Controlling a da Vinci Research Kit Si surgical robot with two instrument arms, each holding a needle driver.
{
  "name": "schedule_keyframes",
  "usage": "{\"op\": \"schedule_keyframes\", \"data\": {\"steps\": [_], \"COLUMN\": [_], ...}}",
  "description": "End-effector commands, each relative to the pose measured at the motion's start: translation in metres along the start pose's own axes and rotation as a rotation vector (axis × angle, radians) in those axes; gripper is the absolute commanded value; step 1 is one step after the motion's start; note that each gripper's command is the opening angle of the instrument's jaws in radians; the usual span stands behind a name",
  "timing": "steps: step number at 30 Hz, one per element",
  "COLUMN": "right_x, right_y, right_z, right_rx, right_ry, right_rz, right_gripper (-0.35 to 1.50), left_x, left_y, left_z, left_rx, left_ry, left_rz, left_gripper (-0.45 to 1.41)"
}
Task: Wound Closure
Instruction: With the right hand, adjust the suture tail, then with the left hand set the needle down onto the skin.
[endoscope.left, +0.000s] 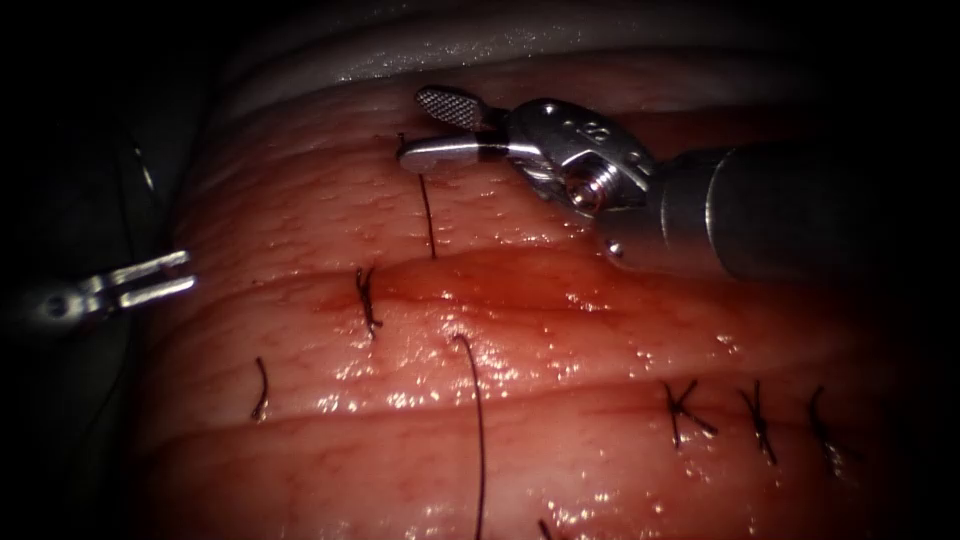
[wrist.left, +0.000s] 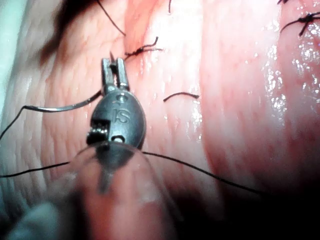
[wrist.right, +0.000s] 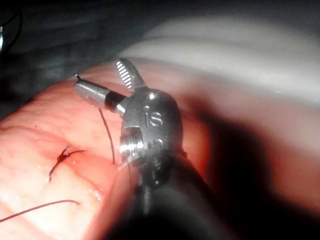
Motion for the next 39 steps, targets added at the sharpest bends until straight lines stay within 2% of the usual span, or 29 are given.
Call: {"op": "schedule_keyframes", "data": {"steps": [1, 4, 5, 8, 11, 13, 16, 21, 28, 31, 32, 33, 35, 36, 39], "right_x": [-0.0002, 0.0006, 0.0011, 0.0016, 0.0019, 0.0021, 0.0024, 0.0027, 0.0020, 0.0014, 0.0012, 0.0011, 0.0006, 0.0005, 0.0000], "right_y": [0.0001, 0.0003, 0.0004, 0.0003, 0.0002, 0.0002, 0.0002, 0.0005, 0.0004, 0.0003, 0.0003, 0.0003, 0.0002, 0.0003, 0.0003], "right_z": [-0.0002, -0.0021, -0.0034, -0.0057, -0.0079, -0.0091, -0.0107, -0.0123, -0.0122, -0.0118, -0.0116, -0.0115, -0.0111, -0.0110, -0.0107], "right_rx": [0.007, 0.011, 0.005, -0.010, -0.032, -0.045, -0.069, -0.079, -0.081, -0.084, -0.085, -0.085, -0.086, -0.087, -0.088], "right_ry": [0.016, 0.045, 0.058, 0.055, 0.047, 0.046, 0.045, 0.045, 0.054, 0.052, 0.050, 0.043, 0.025, 0.023, 0.017], "right_rz": [-0.011, -0.029, -0.040, -0.054, -0.079, -0.088, -0.105, -0.114, -0.121, -0.126, -0.128, -0.130, -0.137, -0.138, -0.144], "right_gripper": [1.21, 1.20, 1.20, 1.13, 1.10, 1.03, 1.03, 1.05, 1.00, 0.98, 0.98, 0.98, 0.98, 0.98, 0.93], "left_x": [-0.0008, -0.0020, -0.0029, -0.0044, -0.0059, -0.0067, -0.0078, -0.0093, -0.0114, -0.0121, -0.0122, -0.0122, -0.0121, -0.0118, -0.0111], "left_y": [-0.0009, -0.0032, -0.0048, -0.0065, -0.0077, -0.0081, -0.0088, -0.0089, -0.0077, -0.0076, -0.0076, -0.0075, -0.0074, -0.0072, -0.0069], "left_z": [0.0014, 0.0033, 0.0049, 0.0072, 0.0096, 0.0111, 0.0136, 0.0174, 0.0212, 0.0220, 0.0220, 0.0220, 0.0218, 0.0215, 0.0208], "left_rx": [0.005, 0.012, 0.019, 0.029, 0.043, 0.031, 0.005, -0.019, -0.080, -0.073, -0.070, -0.068, -0.068, -0.070, -0.076], "left_ry": [-0.008, -0.027, -0.035, -0.042, -0.045, -0.044, -0.045, -0.032, -0.122, -0.125, -0.127, -0.126, -0.126, -0.126, -0.125], "left_rz": [-0.007, -0.020, -0.028, -0.034, -0.036, -0.034, -0.032, -0.061, -0.114, -0.150, -0.160, -0.183, -0.195, -0.196, -0.199], "left_gripper": [-0.45, -0.45, -0.45, -0.45, -0.45, -0.45, -0.45, -0.45, -0.45, -0.28, -0.15, 0.09, 0.27, 0.44, 0.61]}}
